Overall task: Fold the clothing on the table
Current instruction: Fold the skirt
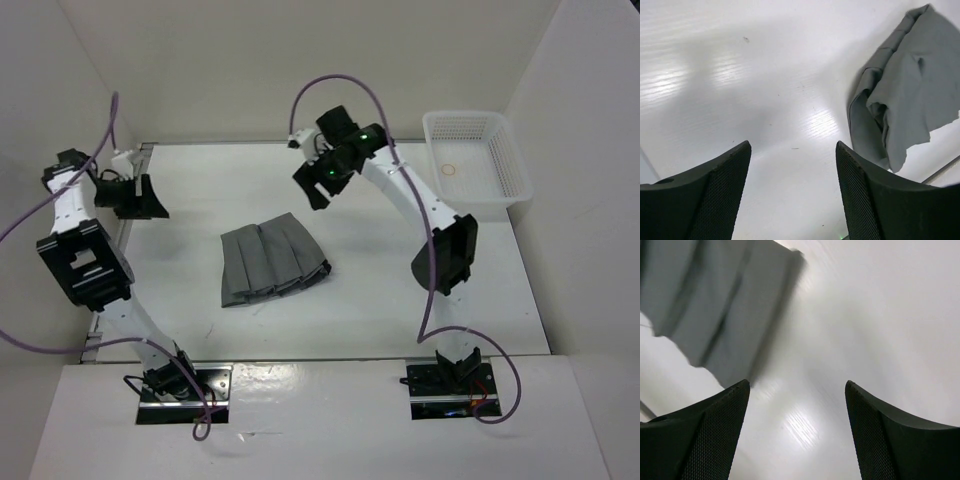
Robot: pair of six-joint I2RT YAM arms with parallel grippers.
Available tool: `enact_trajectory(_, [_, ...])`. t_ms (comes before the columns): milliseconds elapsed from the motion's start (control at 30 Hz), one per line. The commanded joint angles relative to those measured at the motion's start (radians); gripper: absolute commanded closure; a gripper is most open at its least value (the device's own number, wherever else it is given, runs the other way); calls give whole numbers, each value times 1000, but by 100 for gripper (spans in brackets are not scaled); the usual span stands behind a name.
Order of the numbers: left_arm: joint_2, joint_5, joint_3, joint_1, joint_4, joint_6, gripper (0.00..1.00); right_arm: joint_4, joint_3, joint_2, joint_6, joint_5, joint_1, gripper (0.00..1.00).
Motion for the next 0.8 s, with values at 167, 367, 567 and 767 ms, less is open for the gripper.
enact_trajectory(167, [-15, 341, 88, -208, -259, 162, 25, 173, -395, -264, -4, 73, -154, 18])
enact_trajectory(367, [69, 395, 115, -425, -259, 196, 25, 220, -604, -382, -4, 127, -174, 17])
enact_trajectory(567, [182, 426, 117, -549, -259, 196, 25, 238, -679, -419, -4, 148, -194, 17])
enact_trajectory(767, [317, 450, 68, -535, -259, 268, 25, 247, -731, -439, -4, 158, -194, 17])
